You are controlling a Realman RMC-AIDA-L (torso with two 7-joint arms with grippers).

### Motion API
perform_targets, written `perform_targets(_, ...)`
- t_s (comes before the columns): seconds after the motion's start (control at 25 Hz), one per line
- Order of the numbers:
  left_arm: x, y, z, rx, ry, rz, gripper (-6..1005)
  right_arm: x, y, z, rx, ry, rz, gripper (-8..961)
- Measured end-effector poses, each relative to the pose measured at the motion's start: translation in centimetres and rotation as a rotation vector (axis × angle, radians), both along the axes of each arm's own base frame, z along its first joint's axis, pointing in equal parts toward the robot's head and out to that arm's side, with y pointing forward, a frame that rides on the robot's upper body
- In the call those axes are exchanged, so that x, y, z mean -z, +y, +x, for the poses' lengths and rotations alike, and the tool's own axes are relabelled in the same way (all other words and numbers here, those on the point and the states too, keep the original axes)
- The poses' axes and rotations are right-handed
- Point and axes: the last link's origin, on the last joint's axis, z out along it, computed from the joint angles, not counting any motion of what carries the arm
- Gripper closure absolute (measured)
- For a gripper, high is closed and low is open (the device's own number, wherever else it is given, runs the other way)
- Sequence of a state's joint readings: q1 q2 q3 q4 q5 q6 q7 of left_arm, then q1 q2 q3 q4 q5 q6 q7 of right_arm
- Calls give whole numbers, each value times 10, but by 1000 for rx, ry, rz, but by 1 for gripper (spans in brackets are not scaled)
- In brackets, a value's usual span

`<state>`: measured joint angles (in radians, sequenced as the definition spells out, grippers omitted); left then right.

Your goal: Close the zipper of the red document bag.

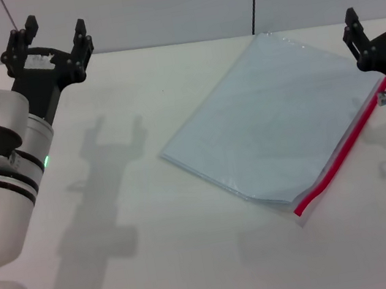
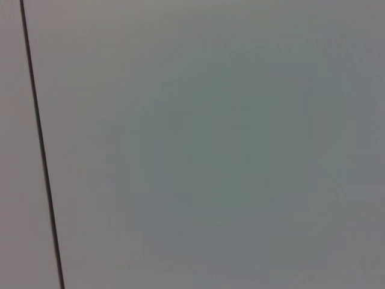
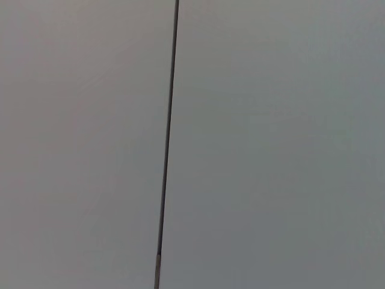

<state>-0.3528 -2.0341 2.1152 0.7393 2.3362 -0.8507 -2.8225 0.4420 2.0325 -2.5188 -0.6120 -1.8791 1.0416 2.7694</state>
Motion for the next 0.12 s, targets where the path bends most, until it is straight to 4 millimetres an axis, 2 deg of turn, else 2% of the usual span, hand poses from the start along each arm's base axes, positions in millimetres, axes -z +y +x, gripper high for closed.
perform_targets(0.12, 0, 0, 0, 0, 0, 0, 263, 0, 1, -1, -2, 0, 0, 285)
